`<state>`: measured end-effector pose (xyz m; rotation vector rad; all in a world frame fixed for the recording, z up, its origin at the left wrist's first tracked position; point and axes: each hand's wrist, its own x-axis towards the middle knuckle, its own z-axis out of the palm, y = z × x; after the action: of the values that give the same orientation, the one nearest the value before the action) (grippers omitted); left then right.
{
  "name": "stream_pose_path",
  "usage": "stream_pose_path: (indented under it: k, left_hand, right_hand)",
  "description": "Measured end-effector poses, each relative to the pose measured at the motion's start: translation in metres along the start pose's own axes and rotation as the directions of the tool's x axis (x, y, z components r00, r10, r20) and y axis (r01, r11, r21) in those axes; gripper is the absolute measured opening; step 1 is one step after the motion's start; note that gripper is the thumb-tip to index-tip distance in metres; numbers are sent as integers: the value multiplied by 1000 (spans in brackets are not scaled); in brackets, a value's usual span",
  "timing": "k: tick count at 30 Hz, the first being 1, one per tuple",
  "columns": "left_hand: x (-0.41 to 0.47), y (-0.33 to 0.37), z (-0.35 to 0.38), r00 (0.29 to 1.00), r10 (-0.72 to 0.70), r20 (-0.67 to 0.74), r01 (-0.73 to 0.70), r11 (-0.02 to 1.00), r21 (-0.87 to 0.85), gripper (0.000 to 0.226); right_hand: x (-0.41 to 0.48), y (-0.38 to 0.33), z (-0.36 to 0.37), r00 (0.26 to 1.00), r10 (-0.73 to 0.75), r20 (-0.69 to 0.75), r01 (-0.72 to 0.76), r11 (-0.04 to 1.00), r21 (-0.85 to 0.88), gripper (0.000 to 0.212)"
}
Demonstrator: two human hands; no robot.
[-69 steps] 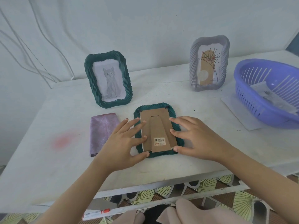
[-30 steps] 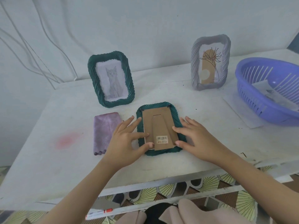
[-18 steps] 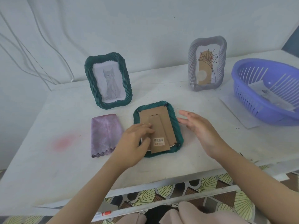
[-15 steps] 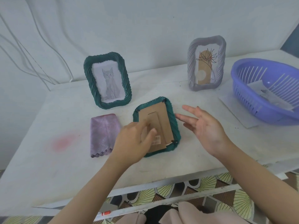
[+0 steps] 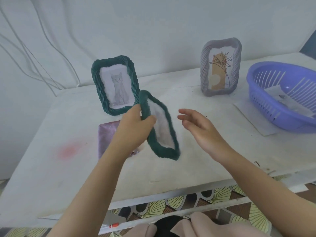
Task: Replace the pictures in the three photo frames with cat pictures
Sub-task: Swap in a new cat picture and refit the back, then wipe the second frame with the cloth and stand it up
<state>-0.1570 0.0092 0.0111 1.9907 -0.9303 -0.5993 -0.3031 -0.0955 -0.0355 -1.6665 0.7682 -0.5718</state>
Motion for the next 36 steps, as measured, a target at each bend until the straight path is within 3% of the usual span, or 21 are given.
stream_pose_path:
  k: [3,6,9,12,16,20,23,27,31,36]
  left_hand:
    - [-6,-24,13,994,-103,29,107,966,-234,19]
    - [-9,-42,28,991,-125,-51,113,973,-199,12]
    - [-10,-57,35,992,-35,-121,50,991,123,24]
    - [-9,-69,36,975,133,-180,-5,816,578,40]
    - [-5,-85,36,945,283,-162,-96,717,690,41]
    - [7,-101,17,906,298,-300,-86,825,559,39]
    - [19,-118,-6,906,179,-384,10,897,442,35]
    - [25,-128,-25,924,-70,-377,246,862,443,46]
    - [23,-125,-33,947,-60,-316,108,984,139,42]
    - [13,-107,-31,929,-103,-355,43,984,-172,39]
  right_hand:
    - [-2,16,0,1000,-17,-25,12,983,-183,35]
    - [-5,29,-3,998,-62,-18,53,947,-318,40]
    - [-6,42,-7,995,-99,-13,83,893,-442,44]
    - [-3,52,-9,984,-177,7,144,780,-609,44]
    - [-2,54,-7,986,-164,38,144,706,-693,44]
    - [-3,56,-7,986,-161,49,149,698,-700,53]
    - [-5,58,-5,990,-142,28,118,681,-722,57]
    - [-5,60,-2,991,-134,18,101,650,-753,58]
    - [-5,60,-2,990,-137,25,109,650,-752,58]
    - [-5,59,0,981,-195,-11,124,664,-737,56]
